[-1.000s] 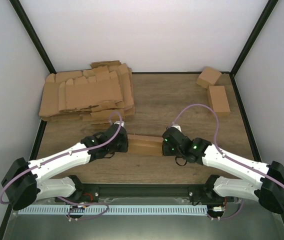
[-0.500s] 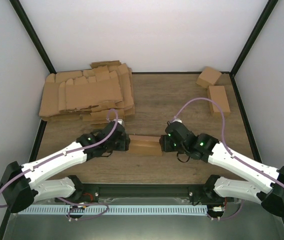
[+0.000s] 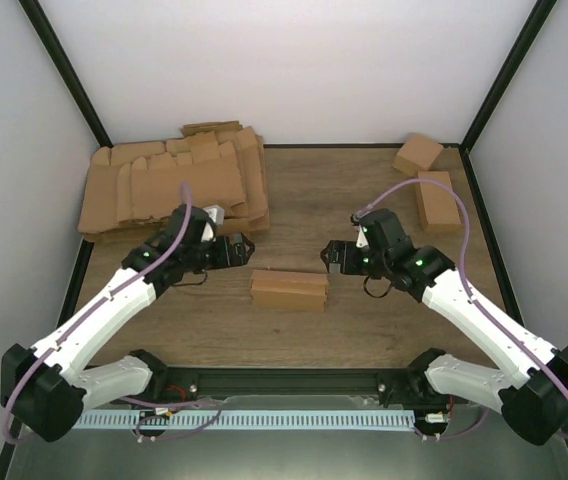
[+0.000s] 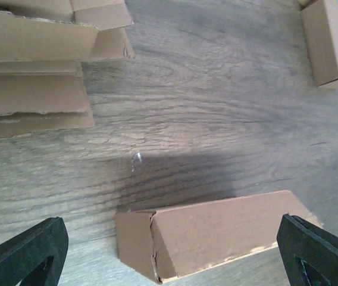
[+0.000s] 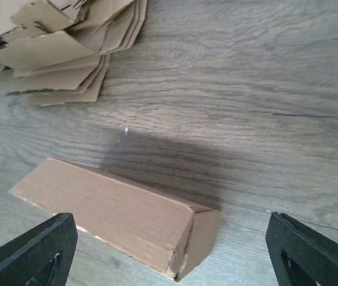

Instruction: Fold the paper box

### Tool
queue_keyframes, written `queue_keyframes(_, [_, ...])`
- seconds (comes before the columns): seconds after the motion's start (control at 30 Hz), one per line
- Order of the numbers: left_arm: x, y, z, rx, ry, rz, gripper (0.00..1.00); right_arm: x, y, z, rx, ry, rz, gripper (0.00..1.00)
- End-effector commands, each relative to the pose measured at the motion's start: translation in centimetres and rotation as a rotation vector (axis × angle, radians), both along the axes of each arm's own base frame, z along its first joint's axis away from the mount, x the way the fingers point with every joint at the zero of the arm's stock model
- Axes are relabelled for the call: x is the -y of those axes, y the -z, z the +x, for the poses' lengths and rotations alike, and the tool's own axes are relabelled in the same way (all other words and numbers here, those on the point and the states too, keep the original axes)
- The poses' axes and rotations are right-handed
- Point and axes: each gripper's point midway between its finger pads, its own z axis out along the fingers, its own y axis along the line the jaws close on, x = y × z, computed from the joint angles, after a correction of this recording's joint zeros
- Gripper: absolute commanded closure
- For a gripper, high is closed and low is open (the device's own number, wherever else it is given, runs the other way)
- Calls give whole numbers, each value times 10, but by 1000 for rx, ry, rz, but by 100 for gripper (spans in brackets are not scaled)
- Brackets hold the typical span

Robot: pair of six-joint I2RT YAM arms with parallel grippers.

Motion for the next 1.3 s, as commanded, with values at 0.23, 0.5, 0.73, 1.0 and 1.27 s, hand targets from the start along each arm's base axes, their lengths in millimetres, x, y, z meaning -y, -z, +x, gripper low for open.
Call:
queue_keyframes(0.23, [8, 22, -3, -149, 131, -348, 1, -1, 16, 1, -113, -64, 256, 9])
queue_keyframes(0.5, [9, 36, -8, -198, 143, -397, 7, -4, 31, -3, -177, -75, 319, 9])
queue_keyframes(0.73, [9, 62, -18, -269, 137, -406, 11, -4, 51, -17, -229, -75, 343, 13])
queue_keyframes(1.0, [10, 73, -26, -308, 128, -437, 21, -7, 71, -31, -295, -79, 392, 31])
queue_keyframes(1.27, [11, 81, -30, -345, 110, -469, 28, -9, 75, -31, -309, -76, 405, 35])
